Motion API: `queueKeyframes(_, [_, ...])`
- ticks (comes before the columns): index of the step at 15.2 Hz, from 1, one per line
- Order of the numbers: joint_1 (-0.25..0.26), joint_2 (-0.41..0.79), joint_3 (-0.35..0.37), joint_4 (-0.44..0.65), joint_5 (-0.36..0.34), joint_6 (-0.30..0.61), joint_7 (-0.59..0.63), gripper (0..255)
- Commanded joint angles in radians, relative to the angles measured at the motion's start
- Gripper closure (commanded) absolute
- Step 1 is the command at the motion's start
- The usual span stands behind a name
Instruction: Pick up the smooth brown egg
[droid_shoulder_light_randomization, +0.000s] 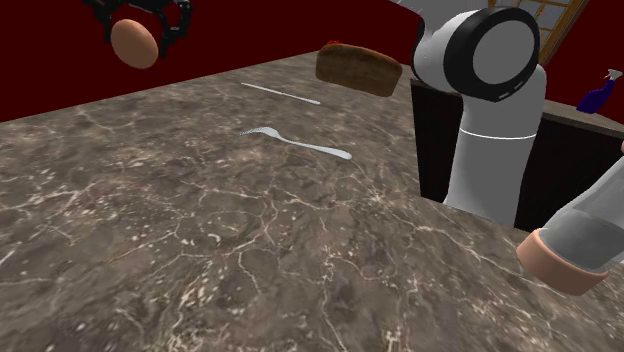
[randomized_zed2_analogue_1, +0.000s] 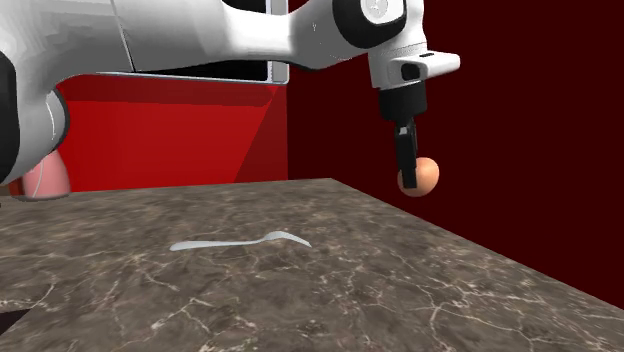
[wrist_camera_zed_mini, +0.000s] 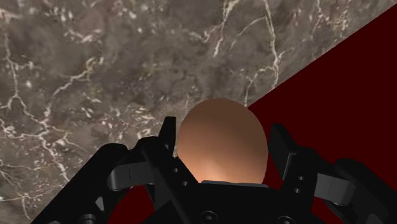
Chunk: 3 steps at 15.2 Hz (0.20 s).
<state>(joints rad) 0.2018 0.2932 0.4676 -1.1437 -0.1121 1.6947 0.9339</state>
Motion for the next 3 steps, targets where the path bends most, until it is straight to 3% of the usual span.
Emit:
queueKeyframes(1, [0.016, 0.028, 0.001, 0.069, -0.015, -0.042, 0.006, 255])
queueKeyframes(3, [0.018, 0.03, 0.0, 0.073, -0.016, -0.045, 0.006, 255])
